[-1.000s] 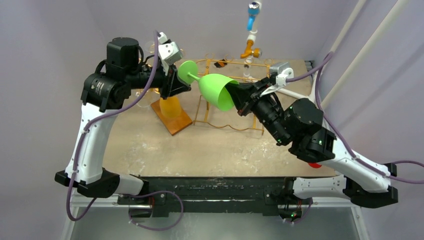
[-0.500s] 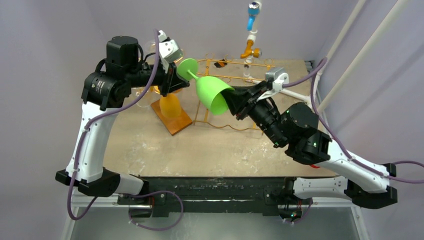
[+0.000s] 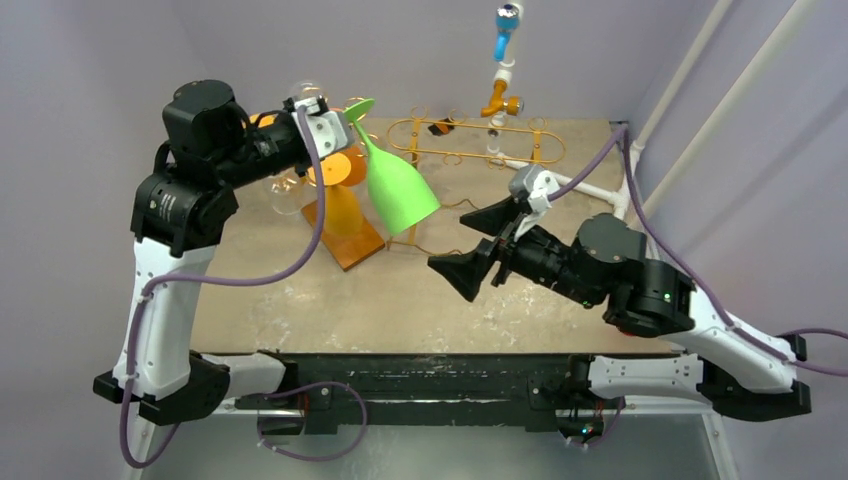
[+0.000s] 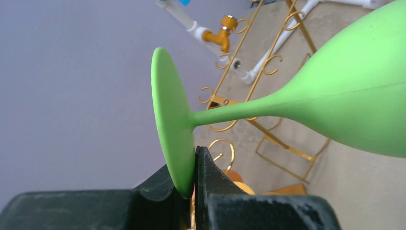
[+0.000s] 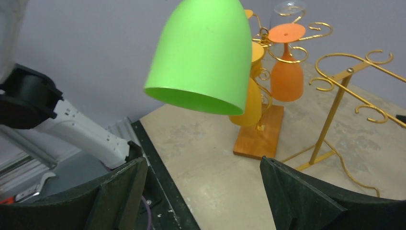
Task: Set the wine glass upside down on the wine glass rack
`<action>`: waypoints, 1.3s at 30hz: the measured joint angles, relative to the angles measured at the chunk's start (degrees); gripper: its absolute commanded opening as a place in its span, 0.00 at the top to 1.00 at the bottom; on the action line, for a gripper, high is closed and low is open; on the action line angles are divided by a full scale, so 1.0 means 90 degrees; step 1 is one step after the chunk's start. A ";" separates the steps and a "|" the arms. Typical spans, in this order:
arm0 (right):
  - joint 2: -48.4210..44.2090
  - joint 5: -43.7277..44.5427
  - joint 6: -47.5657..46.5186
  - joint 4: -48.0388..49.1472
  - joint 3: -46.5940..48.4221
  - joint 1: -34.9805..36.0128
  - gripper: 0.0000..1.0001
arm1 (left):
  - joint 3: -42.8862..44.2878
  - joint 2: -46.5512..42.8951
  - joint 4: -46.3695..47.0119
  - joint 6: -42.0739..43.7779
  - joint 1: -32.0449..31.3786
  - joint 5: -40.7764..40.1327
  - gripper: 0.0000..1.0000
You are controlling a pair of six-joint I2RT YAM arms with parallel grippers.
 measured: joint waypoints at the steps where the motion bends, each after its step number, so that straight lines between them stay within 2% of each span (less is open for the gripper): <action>1: -0.0036 -0.0223 0.0000 -0.0282 0.0180 0.0000 0.01 | -0.0044 -0.0075 0.0100 0.0260 0.0000 -0.0109 1.00; 5: -0.0121 -0.0882 0.0005 -0.0984 0.0787 0.0000 0.01 | -0.0291 -0.0393 0.0408 0.1161 0.0000 -0.0408 1.00; 10: -0.0002 -0.0935 0.0102 -0.0974 0.1234 0.0005 0.01 | -0.0498 -0.0738 0.0743 0.1940 0.0000 -0.0423 1.00; 18: 0.1860 -0.0933 0.0112 -0.0605 0.2725 0.0002 0.01 | -0.1083 -0.1370 0.1090 0.3026 0.0000 -0.0080 1.00; 24: 0.2756 -0.1103 0.0083 -0.0522 0.2691 -0.0007 0.01 | -0.1802 -0.1853 0.1343 0.3806 0.0005 0.0294 1.00; 33: 0.2606 -0.0896 -0.0068 0.0109 0.1860 -0.0005 0.02 | -0.1965 -0.2023 0.1916 0.3861 0.0005 0.0804 1.00; 38: 0.2465 -0.0903 -0.0160 0.0748 0.1239 0.0007 0.26 | -0.1965 -0.2038 0.1885 0.3932 0.0005 0.0971 1.00; 39: 0.2426 -0.0906 -0.0172 0.0848 0.1156 0.0007 0.31 | -0.1965 -0.2035 0.1887 0.3942 0.0005 0.0984 0.90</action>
